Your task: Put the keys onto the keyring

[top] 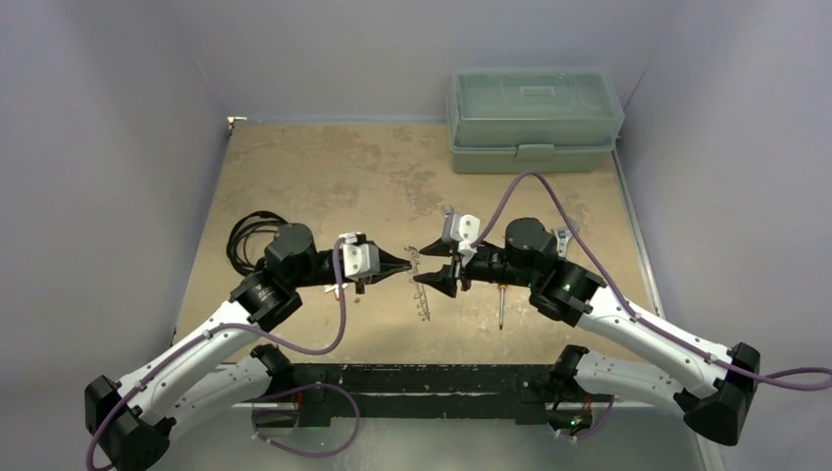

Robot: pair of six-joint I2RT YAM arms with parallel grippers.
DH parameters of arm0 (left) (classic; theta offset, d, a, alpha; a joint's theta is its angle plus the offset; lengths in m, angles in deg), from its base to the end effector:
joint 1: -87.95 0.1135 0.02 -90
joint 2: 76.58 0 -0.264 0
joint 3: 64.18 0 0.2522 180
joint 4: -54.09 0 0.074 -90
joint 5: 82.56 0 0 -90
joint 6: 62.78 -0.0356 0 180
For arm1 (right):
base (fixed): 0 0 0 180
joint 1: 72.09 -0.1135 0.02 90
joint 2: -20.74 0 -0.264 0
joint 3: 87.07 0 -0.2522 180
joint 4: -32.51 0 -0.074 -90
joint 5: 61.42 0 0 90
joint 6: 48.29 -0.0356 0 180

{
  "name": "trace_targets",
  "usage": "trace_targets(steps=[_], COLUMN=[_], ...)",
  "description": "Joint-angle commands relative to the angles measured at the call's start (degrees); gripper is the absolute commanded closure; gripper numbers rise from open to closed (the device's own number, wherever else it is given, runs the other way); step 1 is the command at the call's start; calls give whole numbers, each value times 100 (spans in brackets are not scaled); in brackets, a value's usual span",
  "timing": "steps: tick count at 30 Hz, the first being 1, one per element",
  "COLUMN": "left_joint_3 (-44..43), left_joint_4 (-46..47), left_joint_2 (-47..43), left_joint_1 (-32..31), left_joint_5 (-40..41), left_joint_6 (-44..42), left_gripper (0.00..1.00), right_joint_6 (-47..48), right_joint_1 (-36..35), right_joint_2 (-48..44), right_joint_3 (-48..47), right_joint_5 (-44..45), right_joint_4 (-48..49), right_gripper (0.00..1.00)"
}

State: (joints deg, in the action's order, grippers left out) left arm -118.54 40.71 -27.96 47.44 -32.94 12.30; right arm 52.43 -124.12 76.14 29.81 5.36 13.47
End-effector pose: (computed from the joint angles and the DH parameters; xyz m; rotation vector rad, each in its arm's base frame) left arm 0.1345 -0.1453 0.3234 1.2564 1.2326 -0.9255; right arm 0.1271 0.1857 0.3437 -1.2036 1.3878 0.8720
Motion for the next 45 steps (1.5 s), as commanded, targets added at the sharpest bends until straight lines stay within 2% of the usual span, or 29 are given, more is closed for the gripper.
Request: trace_targets(steps=[1,5,12,16,25,31,38,45], left_joint_3=[368,677,987,1174,1250,1237,1142,1141], left_joint_4=[1566,2461,3680,4484,4908,4868,4431,4503], left_joint_2=[-442,-668,-826,-830,-792,-651,-495,-514], left_joint_1=[40,35,75,119,139,138,148,182], left_joint_5=[112,24,-11,-53,-225,-481,-611,-579], left_joint_6=[662,1164,1989,2512,2823,2862,2613,2658], left_gripper=[100,100,100,100,100,100,100,100], right_joint_6=[-424,-576,-852,-885,-955,-1036,-953,-673], right_joint_1=[-26,-26,-25,-26,-26,-26,-26,-26], right_joint_2=[-647,-1002,-1267,-1187,-795,-582,-434,-841], right_joint_3=[263,595,811,761,623,491,83,339], right_joint_5=[198,109,-378,-545,-719,-889,-1042,-768], right_joint_4=[1291,1681,2086,2103,2399,2646,2244,1906], right_gripper=[46,48,64,66,72,72,71,69])
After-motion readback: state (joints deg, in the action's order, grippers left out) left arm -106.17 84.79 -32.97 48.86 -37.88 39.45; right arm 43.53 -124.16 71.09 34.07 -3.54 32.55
